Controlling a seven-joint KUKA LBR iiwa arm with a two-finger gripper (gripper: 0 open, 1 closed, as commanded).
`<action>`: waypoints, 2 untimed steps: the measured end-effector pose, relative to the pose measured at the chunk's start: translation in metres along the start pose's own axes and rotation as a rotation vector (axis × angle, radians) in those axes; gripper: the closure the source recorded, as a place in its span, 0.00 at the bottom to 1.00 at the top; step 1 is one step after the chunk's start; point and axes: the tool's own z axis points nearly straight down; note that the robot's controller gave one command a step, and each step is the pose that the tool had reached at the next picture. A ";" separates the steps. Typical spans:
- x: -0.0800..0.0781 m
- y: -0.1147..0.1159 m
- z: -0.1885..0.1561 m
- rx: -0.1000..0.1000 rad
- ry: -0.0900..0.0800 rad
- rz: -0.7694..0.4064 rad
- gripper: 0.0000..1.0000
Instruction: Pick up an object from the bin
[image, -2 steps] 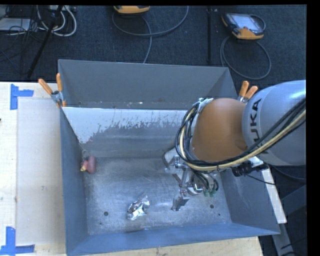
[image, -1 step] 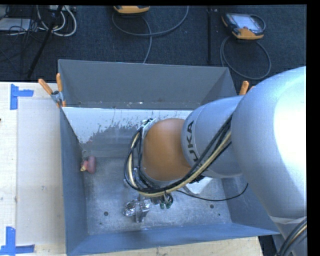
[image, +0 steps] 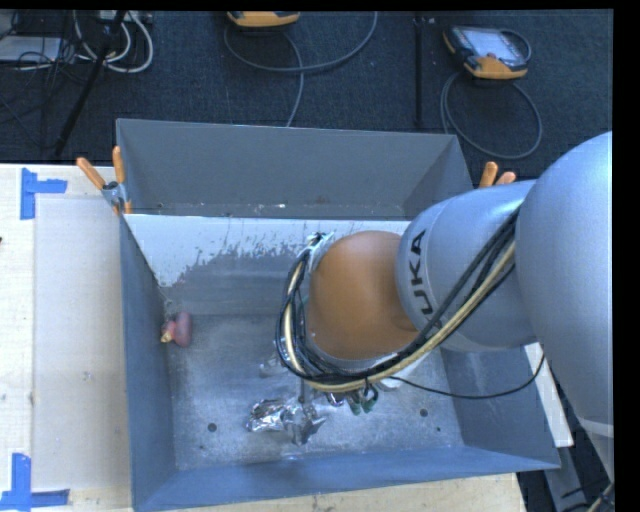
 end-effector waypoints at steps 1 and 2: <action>0.004 0.013 0.001 -0.001 0.002 -0.194 0.00; -0.007 0.003 0.028 -0.004 0.002 -0.135 0.00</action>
Offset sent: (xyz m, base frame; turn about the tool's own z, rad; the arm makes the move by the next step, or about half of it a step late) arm -0.0077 0.0109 0.0000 -0.1962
